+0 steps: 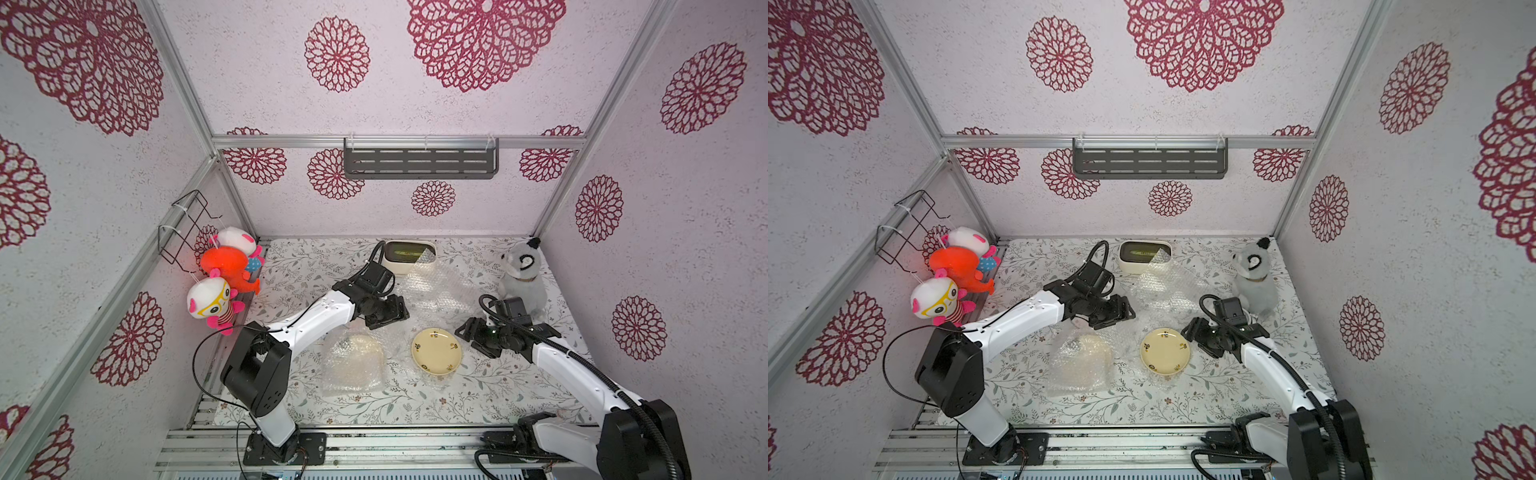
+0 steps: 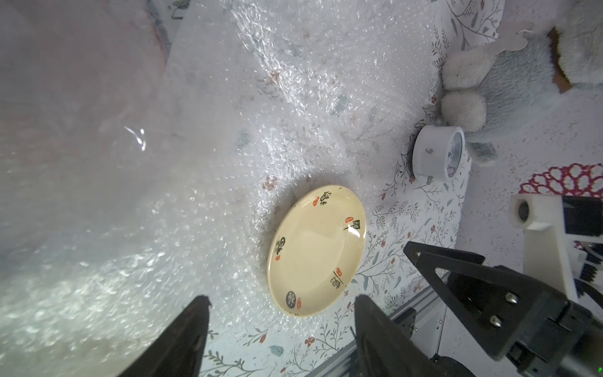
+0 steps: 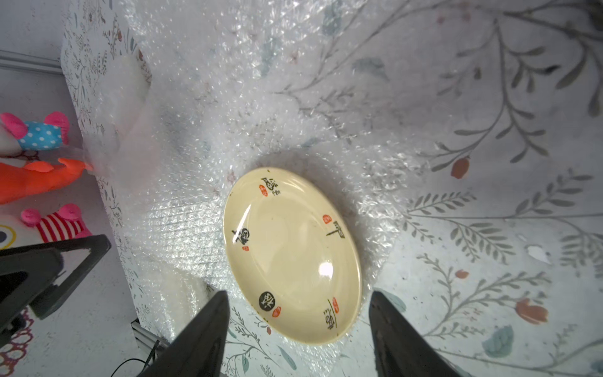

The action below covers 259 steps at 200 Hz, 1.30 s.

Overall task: Unpack dinner plates from bubble wrap
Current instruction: Adjust the bubble wrap at the center of the board.

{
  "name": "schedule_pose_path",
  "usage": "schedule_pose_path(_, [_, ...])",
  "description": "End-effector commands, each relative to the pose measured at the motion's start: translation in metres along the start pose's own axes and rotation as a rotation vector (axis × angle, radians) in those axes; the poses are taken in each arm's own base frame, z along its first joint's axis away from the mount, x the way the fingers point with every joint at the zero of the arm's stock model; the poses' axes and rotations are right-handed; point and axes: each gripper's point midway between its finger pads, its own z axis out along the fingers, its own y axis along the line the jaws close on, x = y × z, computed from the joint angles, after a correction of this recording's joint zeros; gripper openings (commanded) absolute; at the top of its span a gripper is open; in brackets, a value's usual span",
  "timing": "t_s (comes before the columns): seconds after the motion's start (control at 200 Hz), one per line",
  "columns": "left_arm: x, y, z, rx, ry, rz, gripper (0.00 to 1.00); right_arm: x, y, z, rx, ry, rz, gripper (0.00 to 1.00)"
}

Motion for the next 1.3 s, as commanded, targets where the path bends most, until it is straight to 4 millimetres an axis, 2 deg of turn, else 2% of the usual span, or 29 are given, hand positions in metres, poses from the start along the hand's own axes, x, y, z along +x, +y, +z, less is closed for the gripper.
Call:
schedule_pose_path(0.0, [-0.002, -0.002, -0.001, 0.018, 0.002, -0.011, 0.74, -0.023, 0.016, 0.004, -0.073, -0.067, 0.020, 0.69])
schedule_pose_path(0.225, [0.008, 0.006, -0.005, 0.011, 0.009, -0.018, 0.75, -0.033, 0.007, 0.025, -0.054, -0.044, 0.031, 0.69])
schedule_pose_path(0.791, [0.020, 0.016, -0.012, -0.007, 0.023, -0.014, 0.76, -0.028, -0.023, 0.053, 0.002, -0.004, 0.057, 0.68])
schedule_pose_path(0.891, [0.021, 0.018, -0.012, -0.011, 0.024, -0.014, 0.76, -0.029, -0.032, 0.055, 0.036, -0.001, 0.062, 0.68])
schedule_pose_path(1.026, [0.023, 0.021, -0.011, -0.017, 0.024, -0.018, 0.76, -0.026, -0.056, 0.056, 0.143, 0.020, 0.066, 0.68])
schedule_pose_path(1.291, [0.024, 0.024, -0.011, -0.027, 0.023, -0.023, 0.76, -0.035, -0.086, 0.052, 0.263, 0.036, 0.071, 0.69])
